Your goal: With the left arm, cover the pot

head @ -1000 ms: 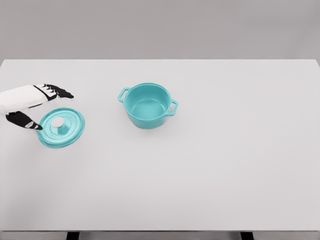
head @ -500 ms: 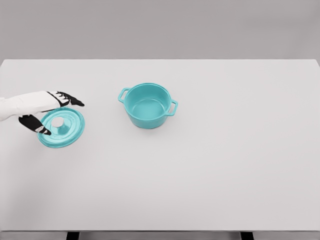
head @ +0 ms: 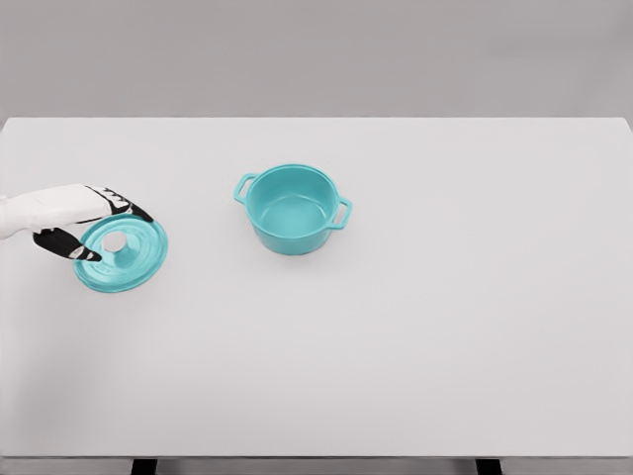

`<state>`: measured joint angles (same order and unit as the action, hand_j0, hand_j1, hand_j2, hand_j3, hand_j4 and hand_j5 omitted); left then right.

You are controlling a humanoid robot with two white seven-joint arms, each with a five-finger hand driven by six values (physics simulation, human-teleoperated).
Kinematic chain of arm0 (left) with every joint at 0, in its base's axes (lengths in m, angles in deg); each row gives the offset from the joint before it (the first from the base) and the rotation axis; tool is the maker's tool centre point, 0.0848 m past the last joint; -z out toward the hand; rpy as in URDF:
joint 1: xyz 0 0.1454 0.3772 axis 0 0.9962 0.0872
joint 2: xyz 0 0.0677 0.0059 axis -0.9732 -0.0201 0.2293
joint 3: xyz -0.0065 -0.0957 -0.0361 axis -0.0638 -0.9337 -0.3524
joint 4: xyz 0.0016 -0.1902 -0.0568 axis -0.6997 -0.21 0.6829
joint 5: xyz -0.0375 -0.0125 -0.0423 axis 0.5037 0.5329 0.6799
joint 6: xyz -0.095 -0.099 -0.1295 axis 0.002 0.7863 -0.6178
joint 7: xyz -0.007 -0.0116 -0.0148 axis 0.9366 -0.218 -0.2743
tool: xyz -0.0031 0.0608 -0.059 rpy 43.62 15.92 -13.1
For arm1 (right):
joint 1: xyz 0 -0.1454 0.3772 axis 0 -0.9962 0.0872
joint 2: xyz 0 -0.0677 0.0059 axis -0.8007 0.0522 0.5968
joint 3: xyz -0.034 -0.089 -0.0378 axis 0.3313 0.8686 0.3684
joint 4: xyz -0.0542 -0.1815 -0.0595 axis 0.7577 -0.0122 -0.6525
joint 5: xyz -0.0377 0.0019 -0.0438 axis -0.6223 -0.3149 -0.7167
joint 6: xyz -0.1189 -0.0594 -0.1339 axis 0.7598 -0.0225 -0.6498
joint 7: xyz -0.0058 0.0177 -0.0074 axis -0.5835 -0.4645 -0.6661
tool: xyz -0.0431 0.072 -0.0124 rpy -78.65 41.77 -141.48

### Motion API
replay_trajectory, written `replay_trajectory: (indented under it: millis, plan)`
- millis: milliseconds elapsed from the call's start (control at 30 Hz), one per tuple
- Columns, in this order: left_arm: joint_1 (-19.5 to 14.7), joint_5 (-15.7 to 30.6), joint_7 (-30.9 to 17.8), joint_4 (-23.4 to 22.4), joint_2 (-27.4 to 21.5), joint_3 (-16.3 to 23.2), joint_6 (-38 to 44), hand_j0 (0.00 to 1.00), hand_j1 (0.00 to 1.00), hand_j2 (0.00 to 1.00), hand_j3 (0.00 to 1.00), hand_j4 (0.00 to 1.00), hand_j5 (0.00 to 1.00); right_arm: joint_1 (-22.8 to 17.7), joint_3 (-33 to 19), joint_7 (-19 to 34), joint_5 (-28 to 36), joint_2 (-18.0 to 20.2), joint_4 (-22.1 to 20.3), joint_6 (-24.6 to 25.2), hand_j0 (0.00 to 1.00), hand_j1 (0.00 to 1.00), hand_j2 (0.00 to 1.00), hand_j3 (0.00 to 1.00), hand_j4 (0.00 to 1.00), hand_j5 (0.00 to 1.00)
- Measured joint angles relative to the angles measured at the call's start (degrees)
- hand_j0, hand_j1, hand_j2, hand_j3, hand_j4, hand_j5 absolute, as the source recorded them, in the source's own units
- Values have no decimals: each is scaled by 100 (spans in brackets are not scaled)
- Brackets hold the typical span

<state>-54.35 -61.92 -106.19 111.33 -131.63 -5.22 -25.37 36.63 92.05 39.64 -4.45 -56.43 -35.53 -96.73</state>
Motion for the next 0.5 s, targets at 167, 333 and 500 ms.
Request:
replay_trajectory:
  millis: [167, 333, 500]
  plan:
    - [0, -2, 11, -9, 0, 1, 0, 83, 83, 83, 83, 83, 83, 9, 0, 0, 0, 0, 0, 0, 100, 100, 100, 100, 100, 100]
    - [0, -59, 12, -37, 46, 5, 0, 83, 83, 83, 83, 83, 83, 9, 0, 0, 0, 0, 0, 0, 100, 100, 100, 100, 100, 100]
    - [-18, -131, 48, -216, 104, 138, 0, 82, 82, 82, 82, 82, 82, 0, 0, 0, 0, 0, 1, 0, 100, 100, 100, 100, 100, 100]
